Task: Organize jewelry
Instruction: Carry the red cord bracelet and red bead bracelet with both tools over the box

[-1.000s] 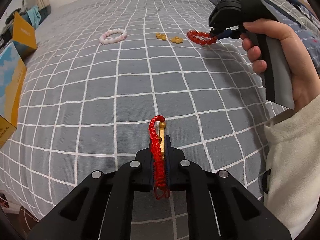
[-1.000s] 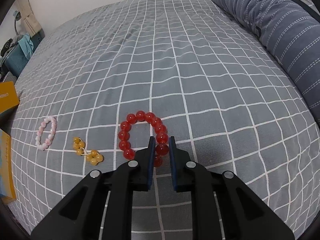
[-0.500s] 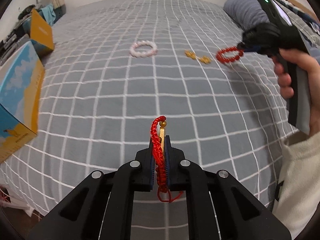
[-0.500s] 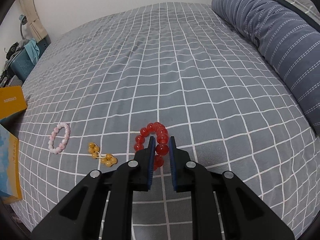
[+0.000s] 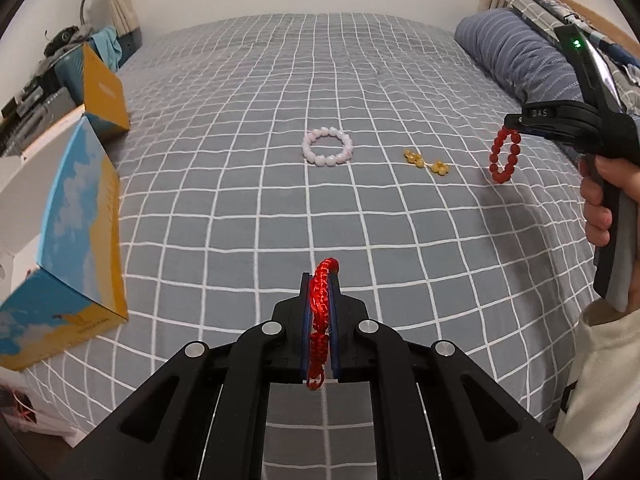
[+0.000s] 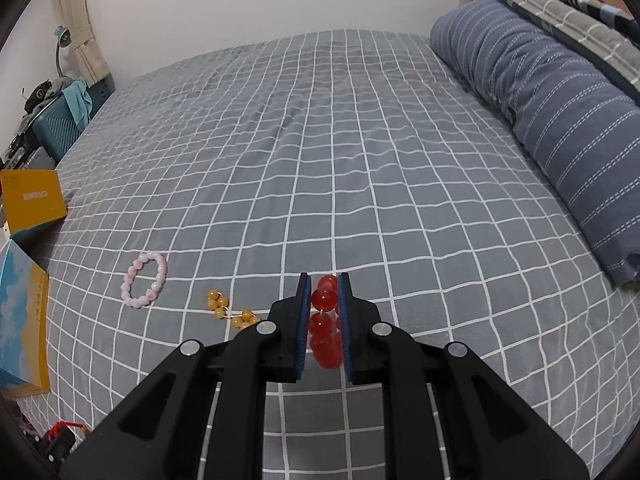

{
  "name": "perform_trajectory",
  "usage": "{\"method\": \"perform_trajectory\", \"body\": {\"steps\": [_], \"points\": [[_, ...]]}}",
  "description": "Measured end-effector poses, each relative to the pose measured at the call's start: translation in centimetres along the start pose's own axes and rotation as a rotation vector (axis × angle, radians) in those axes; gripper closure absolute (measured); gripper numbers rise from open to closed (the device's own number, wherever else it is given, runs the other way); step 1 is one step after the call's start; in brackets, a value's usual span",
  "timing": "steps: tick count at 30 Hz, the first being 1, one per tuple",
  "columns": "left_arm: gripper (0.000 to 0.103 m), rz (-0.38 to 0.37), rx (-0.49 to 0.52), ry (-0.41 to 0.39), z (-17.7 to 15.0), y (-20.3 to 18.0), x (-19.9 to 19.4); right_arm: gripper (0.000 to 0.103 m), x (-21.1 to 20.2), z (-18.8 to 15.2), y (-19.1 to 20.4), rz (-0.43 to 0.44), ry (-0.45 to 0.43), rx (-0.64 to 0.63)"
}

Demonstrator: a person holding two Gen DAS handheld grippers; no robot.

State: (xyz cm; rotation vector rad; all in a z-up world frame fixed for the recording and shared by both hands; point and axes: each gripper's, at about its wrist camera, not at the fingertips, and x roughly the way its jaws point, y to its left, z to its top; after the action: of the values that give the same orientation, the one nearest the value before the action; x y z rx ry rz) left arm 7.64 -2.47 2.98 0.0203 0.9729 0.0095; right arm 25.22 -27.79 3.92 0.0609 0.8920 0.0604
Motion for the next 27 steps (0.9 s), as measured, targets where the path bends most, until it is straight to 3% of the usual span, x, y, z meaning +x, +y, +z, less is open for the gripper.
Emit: {"method": "perform_trajectory", "body": {"steps": [6,16,27], "points": [[0.097,-0.012,0.006,-0.022,0.6,0.8,-0.9,0.09,-2.1,-0.3,1.0,0.008,-0.03,-0.01],[0.097,0.063,-0.034,-0.049,2.2,4.2,-2.7,0.09,-6.4,-1.4,4.4,0.03,-0.091,-0.059],[0.096,0.126,-0.102,-0.077,3.7,9.5,-4.9,0.09,-8.3,-3.0,10.1,0.056,-0.092,-0.139]]}}
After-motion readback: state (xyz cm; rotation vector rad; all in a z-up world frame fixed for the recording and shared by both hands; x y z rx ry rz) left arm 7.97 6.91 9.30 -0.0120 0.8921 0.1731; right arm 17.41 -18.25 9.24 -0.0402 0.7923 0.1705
